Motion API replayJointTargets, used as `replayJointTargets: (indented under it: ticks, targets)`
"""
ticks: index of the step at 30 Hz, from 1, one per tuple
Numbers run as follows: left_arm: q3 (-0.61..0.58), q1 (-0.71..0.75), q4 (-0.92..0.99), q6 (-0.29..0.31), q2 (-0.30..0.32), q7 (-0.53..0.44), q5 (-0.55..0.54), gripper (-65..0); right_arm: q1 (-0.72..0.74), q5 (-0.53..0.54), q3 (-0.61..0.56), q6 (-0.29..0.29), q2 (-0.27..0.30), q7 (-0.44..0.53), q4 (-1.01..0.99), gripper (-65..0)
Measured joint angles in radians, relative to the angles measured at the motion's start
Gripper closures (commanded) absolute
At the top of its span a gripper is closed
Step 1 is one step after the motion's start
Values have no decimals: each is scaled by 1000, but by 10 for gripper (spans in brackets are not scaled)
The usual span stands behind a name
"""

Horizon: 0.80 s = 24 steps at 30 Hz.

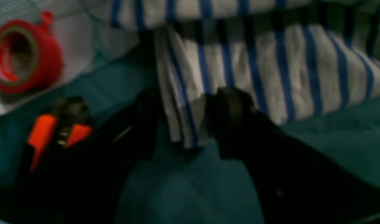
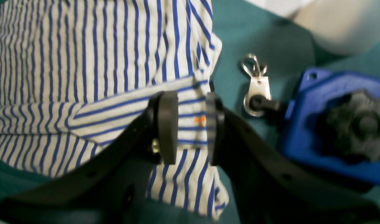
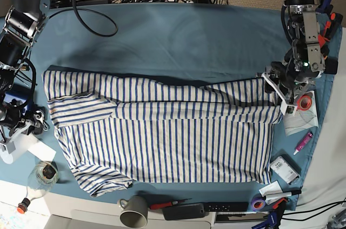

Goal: Fold the T-shirt properly
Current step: 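Move both grippers to the folded edge ends and grasp them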

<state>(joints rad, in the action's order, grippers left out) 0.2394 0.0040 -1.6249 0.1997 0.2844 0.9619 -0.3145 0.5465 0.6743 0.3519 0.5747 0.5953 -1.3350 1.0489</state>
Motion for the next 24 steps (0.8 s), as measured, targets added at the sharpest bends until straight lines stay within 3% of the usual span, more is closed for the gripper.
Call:
replayJointTargets:
  ticks: [6,13,18,22,24]
  targets:
    - [0,1,0,0,-8,-1,-5,-303,-1,46,24,1,14,-79,0,-161]
    - [0,1,0,0,-8,-1,-5,-303,-6,84,250,16,35,-79,0,-161]
    - [2,12,-1,-49,-8,11,-5,-301,-126,168,314,19,28,-71,4,-161]
    - [4,80,-13,-45,-10,-105,-8,-301,-253,215,321,55,10,-87,-3,-161]
    - [5,75,-15,-46,-10,-87,-9,-301,-274,221,319,55,-3,-83,-2,-161]
